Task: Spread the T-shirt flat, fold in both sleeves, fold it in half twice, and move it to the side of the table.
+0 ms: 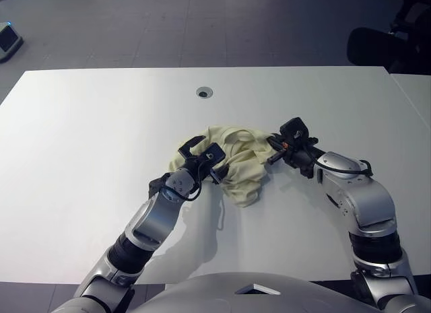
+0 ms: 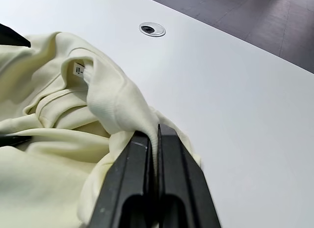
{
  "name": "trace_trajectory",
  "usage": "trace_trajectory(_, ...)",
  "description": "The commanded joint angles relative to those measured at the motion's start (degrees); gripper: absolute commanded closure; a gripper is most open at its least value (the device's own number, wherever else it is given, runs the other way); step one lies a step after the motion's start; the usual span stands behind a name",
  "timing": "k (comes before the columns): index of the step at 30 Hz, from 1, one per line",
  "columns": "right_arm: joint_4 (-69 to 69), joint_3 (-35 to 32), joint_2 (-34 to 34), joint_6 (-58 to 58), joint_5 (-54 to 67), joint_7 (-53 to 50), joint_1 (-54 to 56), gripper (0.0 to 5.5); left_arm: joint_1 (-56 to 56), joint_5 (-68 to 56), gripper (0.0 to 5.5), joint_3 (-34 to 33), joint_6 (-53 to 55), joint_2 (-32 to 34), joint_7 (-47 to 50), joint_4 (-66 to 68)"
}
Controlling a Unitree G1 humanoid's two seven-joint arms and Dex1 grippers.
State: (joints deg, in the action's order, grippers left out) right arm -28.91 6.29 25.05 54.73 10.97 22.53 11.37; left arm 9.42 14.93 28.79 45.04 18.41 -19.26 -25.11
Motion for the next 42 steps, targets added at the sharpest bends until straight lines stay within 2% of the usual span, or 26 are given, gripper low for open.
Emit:
trace_trajectory(1, -0.3, -0.2, 0.2, 0.1, 0.2, -0.3, 0.1, 5.47, -0.4, -1.6, 0.10, -1.7, 1.5, -1.5, -0.6, -2.4)
trace_trajectory(9, -0.4, -0.1, 0.3, 0.2, 0.0, -0.6, 0.0, 5.47, 1.4, -2.7, 0.10, -4.3, 2.3, -2.4, -0.6, -3.1)
trace_trajectory(27, 0.6, -0.3, 0.3, -0.3, 0.1, -0.7, 1.2, 5.47, 1.1, 0.5, 0.10, -0.6, 0.6, 1.3, -1.0, 0.4)
trace_trajectory(37, 0.4, 0.1, 0.3, -0.3, -0.1, -0.7, 1.1, 5.50, 1.6, 2.9, 1.52, 0.8, 1.2, 3.1, -2.1, -0.4)
trace_trajectory(42, 0.2, 0.2, 0.5, -0.3, -0.2, -0.8, 0.6, 5.50, 0.5, 1.5, 2.45, 2.2, 1.7, 3.7, -5.1, -2.4)
